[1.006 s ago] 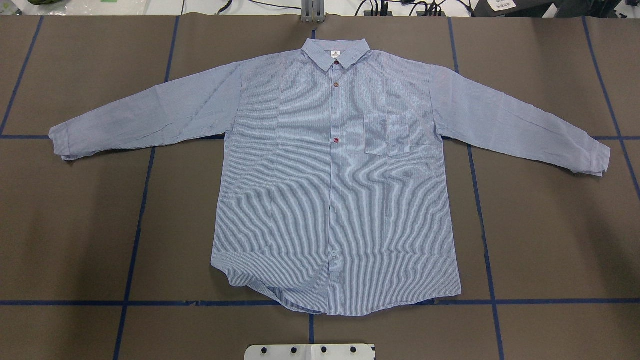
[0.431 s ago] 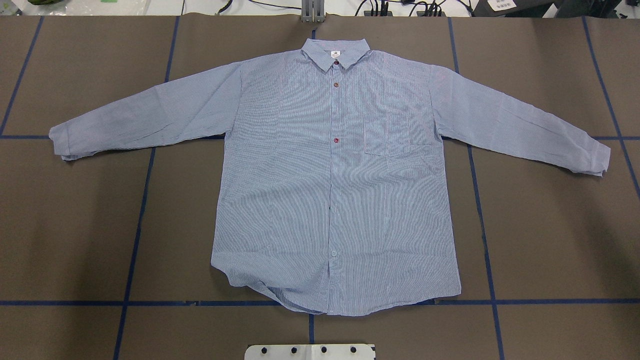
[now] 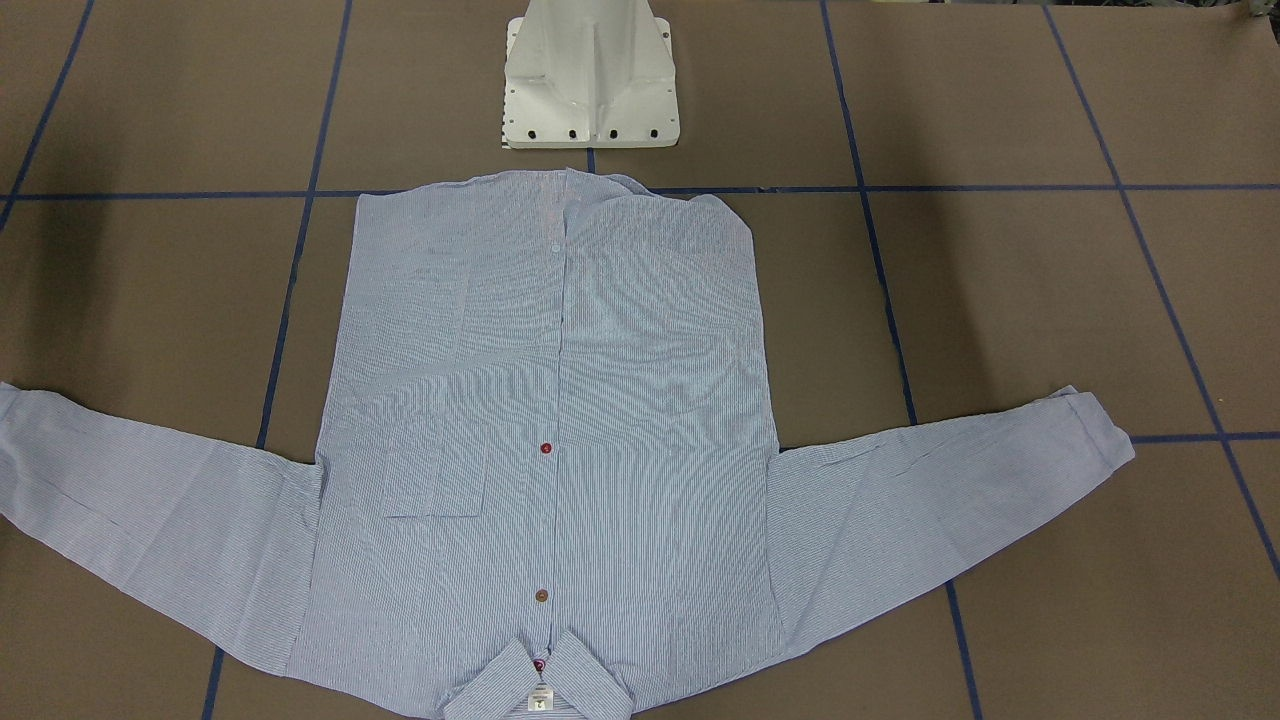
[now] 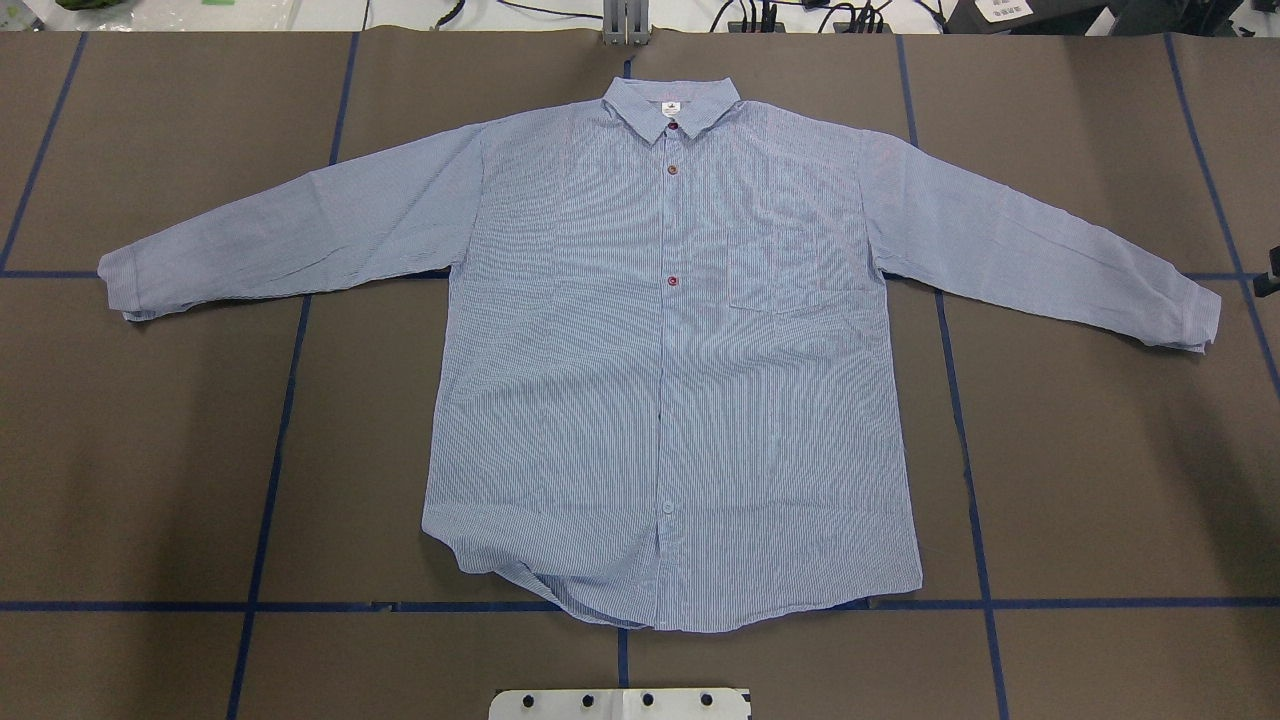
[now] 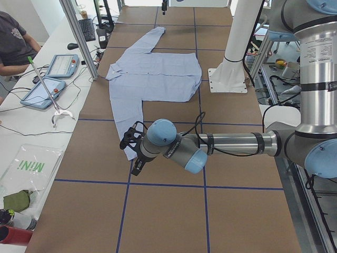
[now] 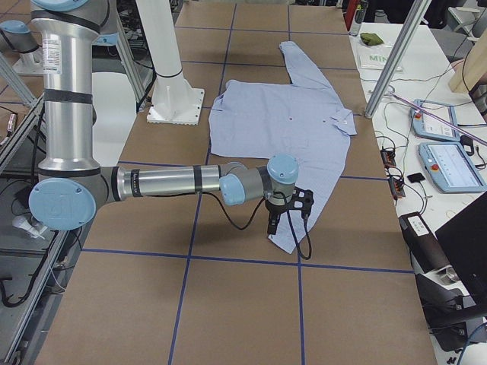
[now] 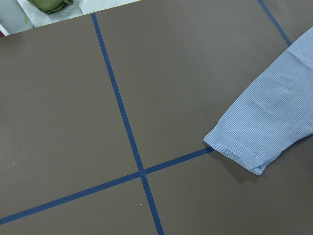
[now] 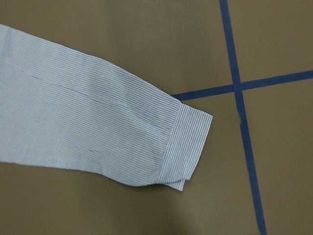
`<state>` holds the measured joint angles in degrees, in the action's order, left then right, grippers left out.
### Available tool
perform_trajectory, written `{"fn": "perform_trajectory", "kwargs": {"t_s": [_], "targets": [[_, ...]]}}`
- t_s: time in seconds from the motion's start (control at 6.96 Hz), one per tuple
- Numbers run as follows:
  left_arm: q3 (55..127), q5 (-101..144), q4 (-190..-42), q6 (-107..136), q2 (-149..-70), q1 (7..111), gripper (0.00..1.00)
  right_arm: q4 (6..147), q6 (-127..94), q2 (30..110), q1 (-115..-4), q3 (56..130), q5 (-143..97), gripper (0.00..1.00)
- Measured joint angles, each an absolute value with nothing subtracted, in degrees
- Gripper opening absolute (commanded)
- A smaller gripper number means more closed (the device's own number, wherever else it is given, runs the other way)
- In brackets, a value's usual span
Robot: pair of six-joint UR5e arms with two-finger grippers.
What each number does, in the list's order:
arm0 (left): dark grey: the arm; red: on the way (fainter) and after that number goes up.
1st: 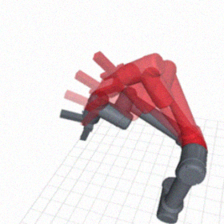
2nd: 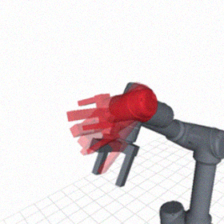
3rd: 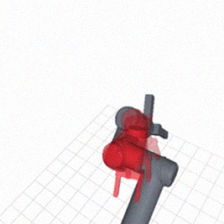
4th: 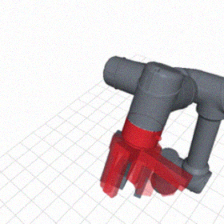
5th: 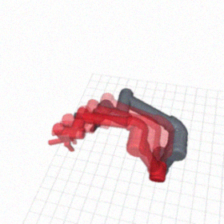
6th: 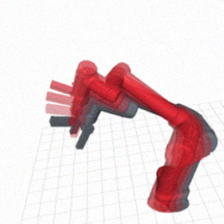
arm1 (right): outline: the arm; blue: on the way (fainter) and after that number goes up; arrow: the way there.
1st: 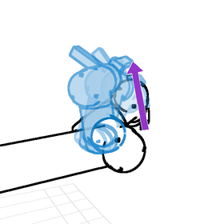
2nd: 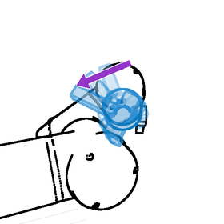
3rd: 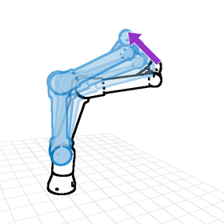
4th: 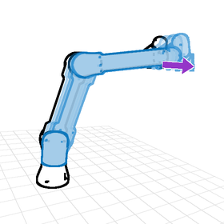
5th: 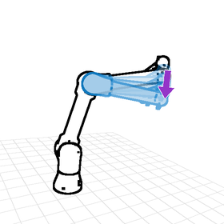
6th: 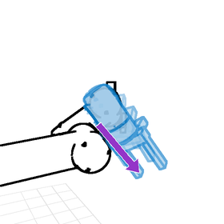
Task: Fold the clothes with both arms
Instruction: 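Reach the right gripper to the cuff of the sleeve nearest it and grasp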
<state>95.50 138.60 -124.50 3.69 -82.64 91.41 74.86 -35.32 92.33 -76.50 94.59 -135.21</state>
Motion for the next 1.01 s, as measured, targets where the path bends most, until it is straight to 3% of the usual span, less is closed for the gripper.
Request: {"fn": "perform_trajectory", "kwargs": {"t_s": [0.43,1.01], "targets": [[96.15,138.55,-124.37,3.69,-82.62,91.41,0.99,61.22,-52.61,91.63,-71.94,86.02,-133.85,0.85],[96.33,138.60,-124.37,3.69,-82.62,91.41,0.99,59.10,-55.96,89.28,-69.73,80.67,-131.87,0.83]]}}
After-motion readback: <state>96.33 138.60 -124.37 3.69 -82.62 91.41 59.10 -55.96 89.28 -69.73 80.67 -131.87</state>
